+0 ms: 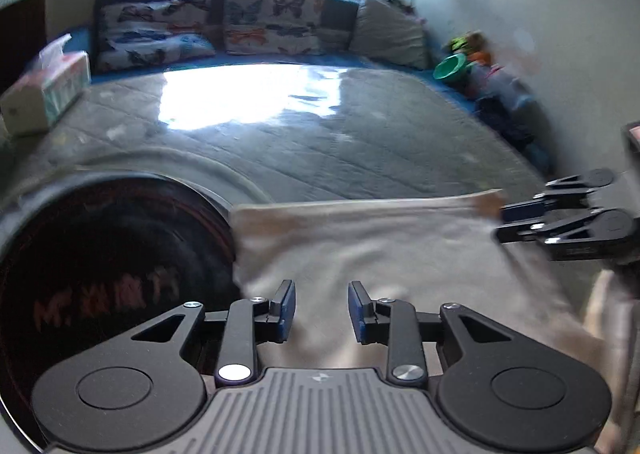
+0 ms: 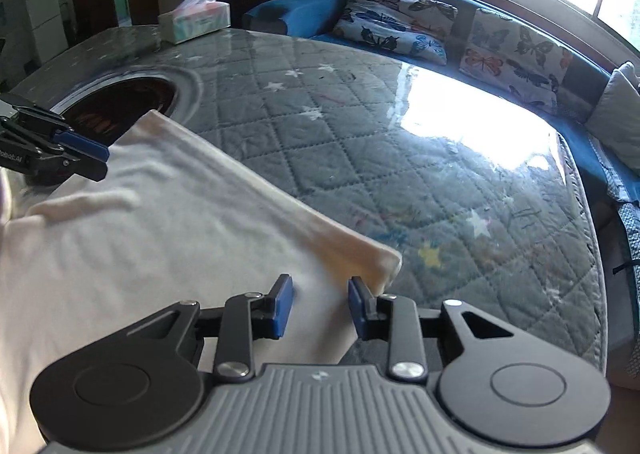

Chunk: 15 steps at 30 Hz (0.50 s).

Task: Fold clothes

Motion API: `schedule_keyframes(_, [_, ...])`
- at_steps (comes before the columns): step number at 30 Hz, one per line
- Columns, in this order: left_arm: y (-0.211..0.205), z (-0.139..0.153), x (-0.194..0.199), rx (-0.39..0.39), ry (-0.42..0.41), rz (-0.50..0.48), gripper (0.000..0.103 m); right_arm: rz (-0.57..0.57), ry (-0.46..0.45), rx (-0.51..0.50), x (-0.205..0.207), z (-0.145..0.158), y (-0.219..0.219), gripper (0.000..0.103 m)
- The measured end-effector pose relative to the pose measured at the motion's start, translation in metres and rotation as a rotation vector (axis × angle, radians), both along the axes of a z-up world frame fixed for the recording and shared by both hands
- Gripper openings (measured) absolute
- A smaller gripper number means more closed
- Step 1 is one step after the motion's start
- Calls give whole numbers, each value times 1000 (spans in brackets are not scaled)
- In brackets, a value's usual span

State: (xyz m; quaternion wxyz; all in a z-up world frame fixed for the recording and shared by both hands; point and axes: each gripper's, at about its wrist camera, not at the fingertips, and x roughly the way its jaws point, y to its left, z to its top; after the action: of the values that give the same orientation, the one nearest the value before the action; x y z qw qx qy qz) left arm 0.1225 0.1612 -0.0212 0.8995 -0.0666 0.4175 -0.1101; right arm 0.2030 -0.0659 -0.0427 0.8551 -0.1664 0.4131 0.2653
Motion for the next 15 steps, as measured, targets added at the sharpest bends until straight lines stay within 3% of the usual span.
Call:
schedule_keyframes(11, [-3,-2,33,46,-6,63,31,-35,-17,14,26,-3,2,30])
schedule_keyframes(15, [-5,-1,32,64,-11,65,31,25,-21,6,2,3,9,30])
